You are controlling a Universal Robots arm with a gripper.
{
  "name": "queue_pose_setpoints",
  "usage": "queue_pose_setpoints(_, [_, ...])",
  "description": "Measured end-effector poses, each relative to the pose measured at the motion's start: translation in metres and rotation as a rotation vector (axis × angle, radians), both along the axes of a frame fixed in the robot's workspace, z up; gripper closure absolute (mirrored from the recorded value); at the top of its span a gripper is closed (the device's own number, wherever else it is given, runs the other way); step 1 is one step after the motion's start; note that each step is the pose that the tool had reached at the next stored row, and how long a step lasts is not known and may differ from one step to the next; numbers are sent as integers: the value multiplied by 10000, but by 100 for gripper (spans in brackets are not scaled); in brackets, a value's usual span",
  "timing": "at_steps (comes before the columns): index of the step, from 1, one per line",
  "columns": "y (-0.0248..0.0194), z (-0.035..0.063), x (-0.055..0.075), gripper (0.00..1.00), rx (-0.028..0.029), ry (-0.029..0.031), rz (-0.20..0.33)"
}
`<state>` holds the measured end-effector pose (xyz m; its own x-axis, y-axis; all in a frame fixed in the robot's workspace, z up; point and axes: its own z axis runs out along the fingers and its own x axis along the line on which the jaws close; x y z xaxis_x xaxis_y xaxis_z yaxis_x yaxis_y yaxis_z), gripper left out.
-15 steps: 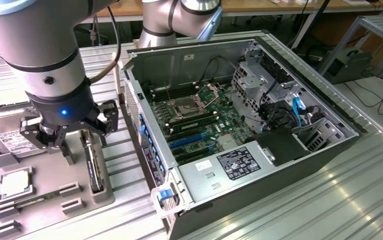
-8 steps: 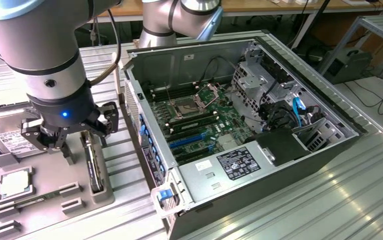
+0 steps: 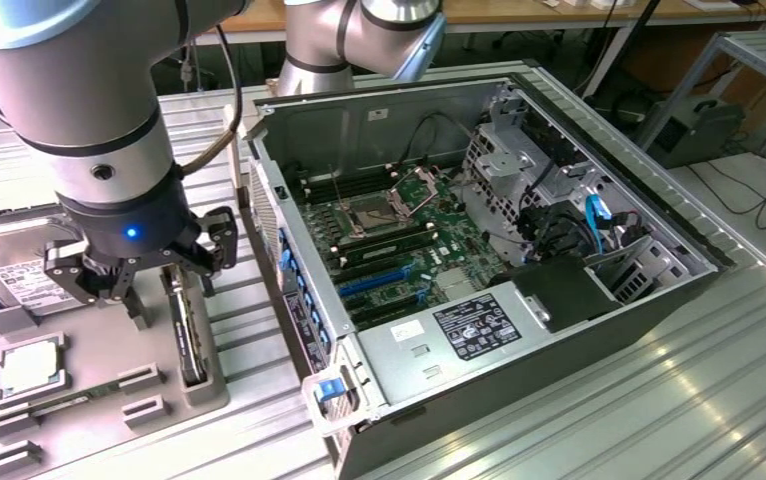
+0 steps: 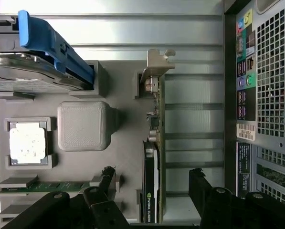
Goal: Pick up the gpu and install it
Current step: 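Pick up the gpu and move the gpu toward the slot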
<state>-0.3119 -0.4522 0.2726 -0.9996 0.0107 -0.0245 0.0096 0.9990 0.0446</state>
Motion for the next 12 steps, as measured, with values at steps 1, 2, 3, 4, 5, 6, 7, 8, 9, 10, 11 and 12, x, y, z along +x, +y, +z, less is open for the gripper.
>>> queue_pose_setpoints(1, [0, -4, 0, 28, 0, 0, 0])
queue_pose_setpoints(2, [0, -8, 0, 28, 0, -1, -1])
queue_pose_setpoints(3, [0, -12, 0, 28, 0, 0, 0])
queue_pose_setpoints(4, [0, -17, 0, 28, 1, -1, 0])
queue_pose_setpoints(5, [-1, -24, 0, 28, 2, -2, 0])
queue_pose_setpoints(6, [-3, -29, 0, 28, 0, 0, 1])
queue_pose_setpoints(7, [-4, -35, 0, 28, 1, -1, 1])
queue_pose_setpoints(8, [-5, -41, 0, 28, 1, -1, 0])
queue_pose_setpoints(9, [-5, -45, 0, 28, 1, -1, 0])
queue_pose_setpoints(10, [-5, -50, 0, 28, 1, -1, 0])
queue_pose_setpoints(11, [-5, -55, 0, 28, 1, -2, 0])
queue_pose_setpoints(12, [-6, -64, 0, 28, 0, -1, 0])
